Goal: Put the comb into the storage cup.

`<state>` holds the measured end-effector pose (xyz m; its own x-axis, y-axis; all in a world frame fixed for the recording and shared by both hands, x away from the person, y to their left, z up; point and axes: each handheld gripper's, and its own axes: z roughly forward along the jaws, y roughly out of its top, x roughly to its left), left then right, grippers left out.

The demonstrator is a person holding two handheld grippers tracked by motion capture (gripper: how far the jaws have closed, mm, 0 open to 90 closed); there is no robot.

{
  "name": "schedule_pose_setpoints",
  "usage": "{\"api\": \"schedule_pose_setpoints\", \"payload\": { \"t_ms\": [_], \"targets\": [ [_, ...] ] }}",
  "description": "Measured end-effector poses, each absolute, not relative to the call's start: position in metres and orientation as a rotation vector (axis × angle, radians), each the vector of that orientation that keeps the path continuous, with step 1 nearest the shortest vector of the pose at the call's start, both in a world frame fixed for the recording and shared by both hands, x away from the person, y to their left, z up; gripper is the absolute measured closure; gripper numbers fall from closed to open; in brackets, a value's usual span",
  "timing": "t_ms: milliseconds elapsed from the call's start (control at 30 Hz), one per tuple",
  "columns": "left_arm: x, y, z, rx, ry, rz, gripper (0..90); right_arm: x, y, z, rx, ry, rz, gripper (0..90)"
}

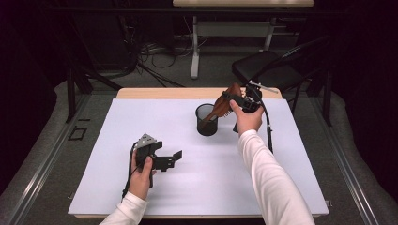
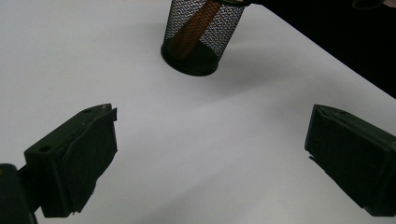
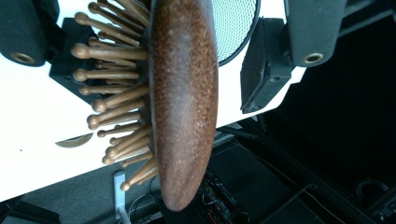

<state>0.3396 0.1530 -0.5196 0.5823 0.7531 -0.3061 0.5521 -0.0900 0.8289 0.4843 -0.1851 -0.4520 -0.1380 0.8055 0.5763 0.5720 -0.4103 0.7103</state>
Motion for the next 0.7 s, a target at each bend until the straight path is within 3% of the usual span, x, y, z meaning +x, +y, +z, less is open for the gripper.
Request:
{"api": "schedule_pose_setpoints", "payload": {
  "t_ms": [700],
  "targets": [
    [0.3397,0.1531,-0.5202,1.764,1.081,0.240,2.5,0.4817,-0.1934,-0.4445,1.886,1.514,1.591,26.0]
  ]
}}
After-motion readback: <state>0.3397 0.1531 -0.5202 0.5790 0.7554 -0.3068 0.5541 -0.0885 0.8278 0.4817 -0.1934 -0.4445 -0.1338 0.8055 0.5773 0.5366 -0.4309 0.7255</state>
